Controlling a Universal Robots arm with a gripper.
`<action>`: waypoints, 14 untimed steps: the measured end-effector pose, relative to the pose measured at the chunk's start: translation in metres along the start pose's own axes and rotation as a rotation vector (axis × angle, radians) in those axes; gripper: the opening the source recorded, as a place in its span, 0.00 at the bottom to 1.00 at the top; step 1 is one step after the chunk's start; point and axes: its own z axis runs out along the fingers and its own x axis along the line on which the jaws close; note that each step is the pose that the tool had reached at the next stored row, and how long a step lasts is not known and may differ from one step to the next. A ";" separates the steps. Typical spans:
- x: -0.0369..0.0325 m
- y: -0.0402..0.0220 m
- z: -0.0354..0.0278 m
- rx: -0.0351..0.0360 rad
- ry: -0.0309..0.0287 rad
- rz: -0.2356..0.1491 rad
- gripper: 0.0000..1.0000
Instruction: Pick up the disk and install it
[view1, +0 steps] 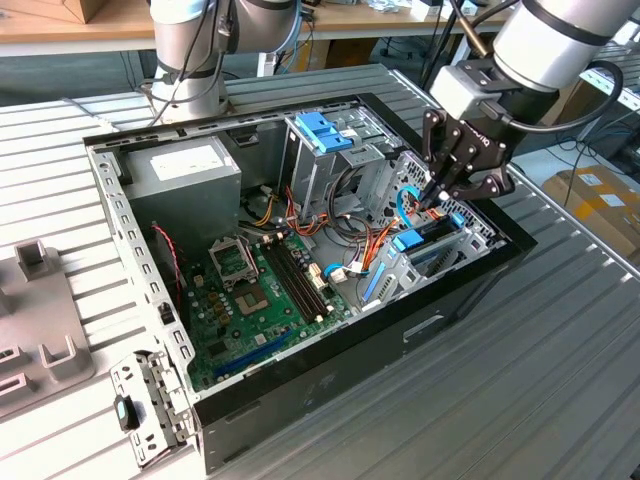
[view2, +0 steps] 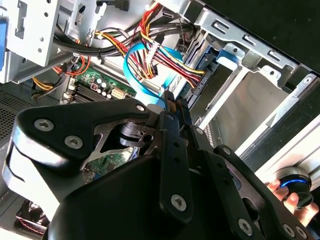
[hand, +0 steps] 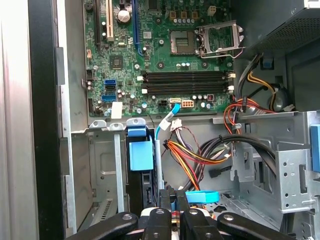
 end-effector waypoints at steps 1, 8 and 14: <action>0.0000 0.0003 0.0001 0.0000 -0.0001 0.000 0.16; 0.0003 0.0013 0.0005 0.0000 -0.0001 0.000 0.16; 0.0005 0.0032 0.0015 0.0000 0.0000 0.000 0.16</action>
